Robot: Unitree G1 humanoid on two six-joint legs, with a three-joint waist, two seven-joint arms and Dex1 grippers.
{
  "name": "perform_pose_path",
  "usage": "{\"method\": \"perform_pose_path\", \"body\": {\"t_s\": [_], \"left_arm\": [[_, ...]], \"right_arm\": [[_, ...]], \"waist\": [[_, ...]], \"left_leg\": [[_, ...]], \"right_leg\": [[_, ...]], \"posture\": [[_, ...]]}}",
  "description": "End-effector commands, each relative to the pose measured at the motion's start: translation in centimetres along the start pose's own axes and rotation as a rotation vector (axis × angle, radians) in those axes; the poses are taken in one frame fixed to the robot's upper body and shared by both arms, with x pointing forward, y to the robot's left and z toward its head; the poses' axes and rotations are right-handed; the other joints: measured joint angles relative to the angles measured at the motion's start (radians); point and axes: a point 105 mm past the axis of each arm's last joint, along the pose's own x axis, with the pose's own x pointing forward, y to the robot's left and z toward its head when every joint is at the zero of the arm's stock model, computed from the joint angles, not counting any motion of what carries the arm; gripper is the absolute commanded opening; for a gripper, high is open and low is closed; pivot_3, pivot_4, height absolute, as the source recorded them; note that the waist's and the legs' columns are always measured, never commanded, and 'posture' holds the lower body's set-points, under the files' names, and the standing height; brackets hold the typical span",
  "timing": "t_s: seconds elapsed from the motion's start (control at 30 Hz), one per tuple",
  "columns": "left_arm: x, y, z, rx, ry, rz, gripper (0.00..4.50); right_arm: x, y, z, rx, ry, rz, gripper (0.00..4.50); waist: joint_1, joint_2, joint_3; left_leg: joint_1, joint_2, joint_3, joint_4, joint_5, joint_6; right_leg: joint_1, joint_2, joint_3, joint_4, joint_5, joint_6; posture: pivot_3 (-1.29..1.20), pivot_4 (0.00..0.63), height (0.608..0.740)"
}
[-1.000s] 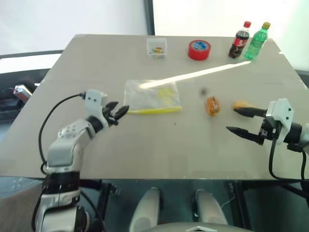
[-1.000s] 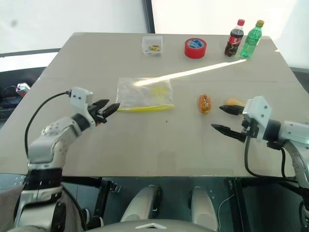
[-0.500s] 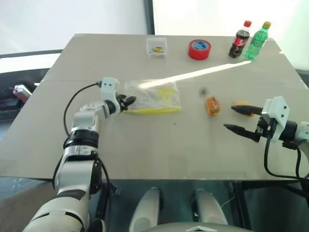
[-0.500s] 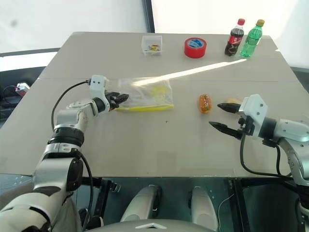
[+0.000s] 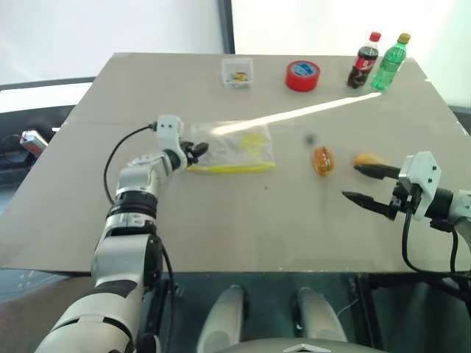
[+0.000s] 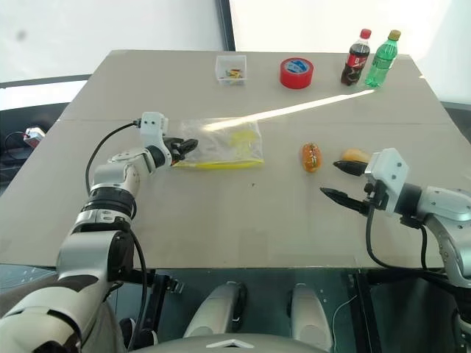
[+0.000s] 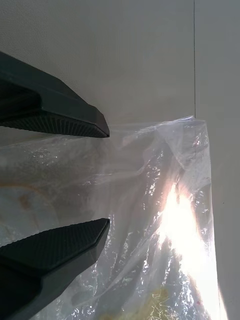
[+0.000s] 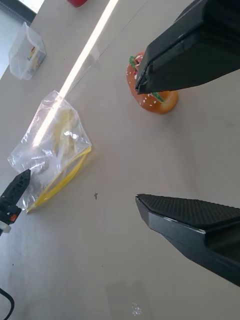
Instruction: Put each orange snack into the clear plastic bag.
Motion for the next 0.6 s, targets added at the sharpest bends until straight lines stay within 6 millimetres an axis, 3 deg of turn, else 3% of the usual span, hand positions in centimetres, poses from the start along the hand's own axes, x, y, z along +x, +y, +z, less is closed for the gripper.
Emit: {"method": "perform_pose_path", "body": {"t_s": [0.03, 0.4, 0.6], "left_arm": [[0.1, 0.0, 1.0, -0.008, -0.043, 0.014, 2.71], [-1.0, -1.4, 4.6, -0.08, -0.222, -0.062, 2.71], [-2.0, -0.8, 4.2, -0.086, -0.217, -0.039, 2.71]], "right_arm": [[-0.4, -0.3, 1.0, -0.042, -0.029, -0.021, 3.25], [-0.6, -0.2, 0.7, -0.032, -0.019, -0.023, 3.25], [-0.5, -0.2, 0.5, -0.022, -0.018, -0.021, 3.25]], "waist": [[0.0, 0.0, 0.0], [0.0, -0.001, 0.0], [-0.003, -0.001, 0.0]], "left_leg": [[0.0, 0.0, 0.0, 0.0, 0.0, 0.0], [-0.001, 0.0, 0.0, 0.0, 0.0, 0.0], [0.0, 0.0, 0.0, 0.0, 0.0, 0.0]], "right_leg": [[0.0, 0.0, 0.0, 0.0, 0.0, 0.0], [0.0, 0.0, 0.0, 0.0, 0.0, 0.0], [-0.001, 0.0, 0.001, 0.0, 0.0, 0.0]], "posture": [[0.0, 0.15, 0.74], [0.0, 0.15, 0.74], [0.0, 0.15, 0.74]]}}
